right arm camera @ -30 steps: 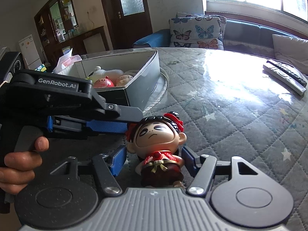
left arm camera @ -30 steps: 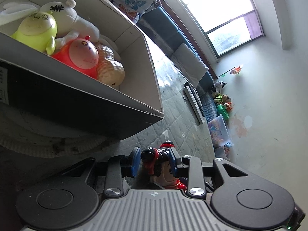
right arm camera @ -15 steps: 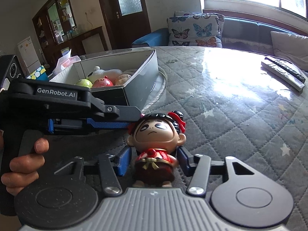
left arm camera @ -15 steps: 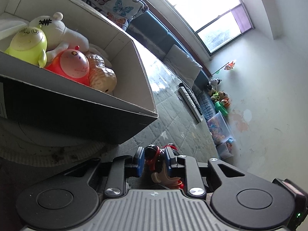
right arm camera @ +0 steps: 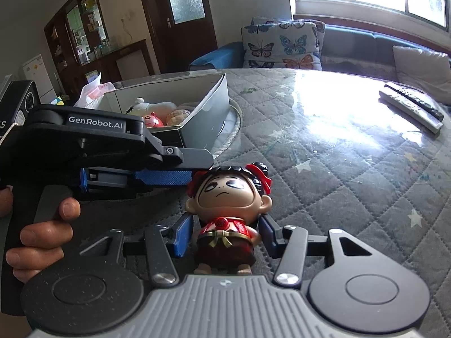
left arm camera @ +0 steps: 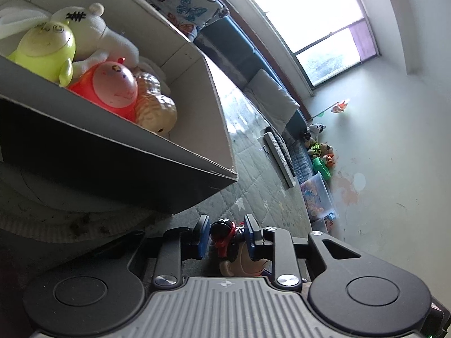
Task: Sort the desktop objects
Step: 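Close both grippers on the girl figure and lift it, then carry the girl figure over the shoebox and lower it inside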
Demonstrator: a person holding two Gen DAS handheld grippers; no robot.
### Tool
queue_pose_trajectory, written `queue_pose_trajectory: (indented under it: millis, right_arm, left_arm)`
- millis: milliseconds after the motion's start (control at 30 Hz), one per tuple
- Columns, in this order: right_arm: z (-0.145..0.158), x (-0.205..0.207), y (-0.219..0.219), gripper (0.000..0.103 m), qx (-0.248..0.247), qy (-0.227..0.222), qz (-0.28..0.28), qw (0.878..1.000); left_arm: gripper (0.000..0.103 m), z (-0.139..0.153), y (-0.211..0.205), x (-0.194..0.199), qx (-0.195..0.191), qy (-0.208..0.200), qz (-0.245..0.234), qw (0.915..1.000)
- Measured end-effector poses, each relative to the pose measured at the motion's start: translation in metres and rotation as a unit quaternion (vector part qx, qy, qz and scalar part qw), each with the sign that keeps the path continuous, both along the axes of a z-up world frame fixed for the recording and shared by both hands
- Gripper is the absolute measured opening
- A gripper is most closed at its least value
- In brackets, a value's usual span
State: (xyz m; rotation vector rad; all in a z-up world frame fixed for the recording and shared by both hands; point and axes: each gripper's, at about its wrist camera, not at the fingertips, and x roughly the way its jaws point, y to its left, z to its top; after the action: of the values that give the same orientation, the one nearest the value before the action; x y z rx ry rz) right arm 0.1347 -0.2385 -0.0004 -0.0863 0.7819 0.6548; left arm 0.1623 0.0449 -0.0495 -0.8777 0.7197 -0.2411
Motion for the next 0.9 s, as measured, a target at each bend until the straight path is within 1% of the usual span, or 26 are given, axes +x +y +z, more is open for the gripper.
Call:
queue_pose_trajectory:
  millis: [100,300,400,500,633,700,833,900]
  right_arm:
    - [0.006,-0.008,-0.002,0.051,0.005,-0.011,-0.001,1.0]
    - [0.037,-0.023,0.007,0.051,0.006,-0.055,0.02,0.998]
    - [0.056,-0.019,0.023,0.051,0.011,-0.077,0.039,0.996]
    - [0.07,-0.01,0.046,0.051,0.015,-0.095,0.062,0.993]
    - [0.078,0.009,0.081,0.051,0.017,-0.096,0.087,0.991]
    - [0.079,0.02,0.097,0.051,0.019,-0.093,0.096,0.991]
    - [0.076,0.048,0.124,0.051,0.021,-0.072,0.112,0.991]
    - [0.072,0.061,0.134,0.051,0.017,-0.061,0.117,0.991]
  left_arm:
    - [0.022,0.008,0.0,-0.008,-0.002,-0.015,0.0,0.9999]
    - [0.022,0.044,0.011,-0.023,0.006,-0.063,0.013,0.9979]
    - [0.022,0.063,0.025,-0.026,0.013,-0.084,0.033,0.9958]
    - [0.022,0.075,0.046,-0.027,0.021,-0.097,0.055,0.9936]
    - [0.021,0.078,0.084,-0.023,0.026,-0.093,0.084,0.9918]
    - [0.021,0.079,0.096,-0.015,0.028,-0.09,0.096,0.9909]
    - [0.021,0.071,0.123,0.004,0.03,-0.071,0.113,0.9906]
    - [0.021,0.063,0.132,0.014,0.024,-0.058,0.12,0.9908]
